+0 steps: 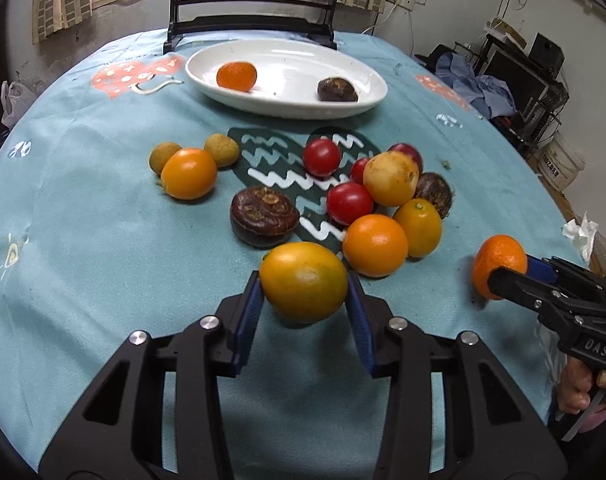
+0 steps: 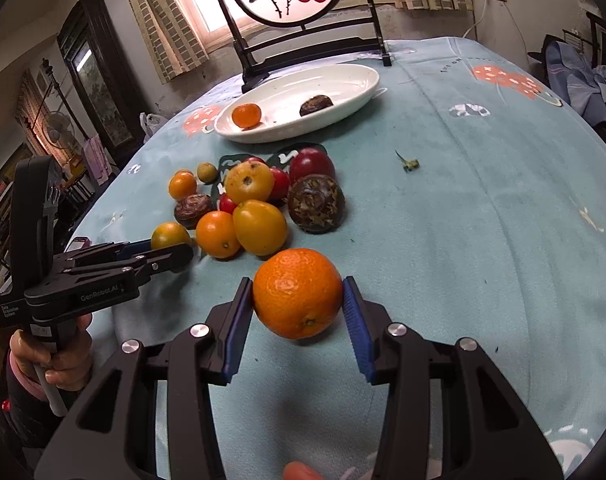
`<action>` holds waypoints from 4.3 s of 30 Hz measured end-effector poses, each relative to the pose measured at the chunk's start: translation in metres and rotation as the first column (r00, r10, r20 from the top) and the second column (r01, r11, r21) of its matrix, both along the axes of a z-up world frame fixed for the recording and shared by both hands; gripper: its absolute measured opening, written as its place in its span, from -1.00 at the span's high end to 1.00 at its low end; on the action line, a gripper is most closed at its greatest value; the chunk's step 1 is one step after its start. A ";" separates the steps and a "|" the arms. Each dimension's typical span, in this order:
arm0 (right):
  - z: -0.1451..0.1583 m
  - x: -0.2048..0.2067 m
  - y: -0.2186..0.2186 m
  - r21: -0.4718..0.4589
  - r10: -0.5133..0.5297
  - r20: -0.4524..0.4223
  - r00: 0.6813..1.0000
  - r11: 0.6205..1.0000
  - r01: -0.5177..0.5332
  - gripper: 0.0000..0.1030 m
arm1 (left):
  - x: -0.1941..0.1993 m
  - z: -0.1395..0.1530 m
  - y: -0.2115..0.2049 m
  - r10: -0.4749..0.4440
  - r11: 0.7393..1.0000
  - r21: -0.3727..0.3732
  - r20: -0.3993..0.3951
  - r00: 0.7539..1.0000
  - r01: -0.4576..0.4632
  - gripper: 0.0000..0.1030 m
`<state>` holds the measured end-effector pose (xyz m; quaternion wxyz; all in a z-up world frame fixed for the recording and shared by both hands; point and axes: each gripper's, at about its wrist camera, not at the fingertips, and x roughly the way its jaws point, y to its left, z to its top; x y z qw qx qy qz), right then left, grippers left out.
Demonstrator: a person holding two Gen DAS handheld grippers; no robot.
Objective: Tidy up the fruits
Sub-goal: 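Place the orange and yellow citrus onto the white plate, opening both tools, then grasp the yellow spotted fruit with the right tool while the left tool grasps a dark fruit, then lower both held fruits onto the white plate and release them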
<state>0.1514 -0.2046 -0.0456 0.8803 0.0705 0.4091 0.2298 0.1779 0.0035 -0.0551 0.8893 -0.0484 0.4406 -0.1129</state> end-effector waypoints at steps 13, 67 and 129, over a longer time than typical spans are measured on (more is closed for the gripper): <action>0.041 0.174 0.049 -0.058 -0.061 0.125 0.990 0.996 0.069 0.12 | 0.136 0.062 -0.011 0.000 0.998 0.054 0.119 0.993 -0.006 0.18; 0.003 0.082 0.077 -0.199 0.239 0.087 0.967 0.955 -0.218 -0.04 | 0.035 0.020 0.036 0.117 0.983 0.132 0.098 0.988 -0.129 -0.92; 0.017 0.094 0.056 -0.117 0.130 0.138 0.982 0.986 -0.115 0.24 | 0.051 0.013 0.009 -0.054 0.995 0.085 0.089 0.995 0.046 0.18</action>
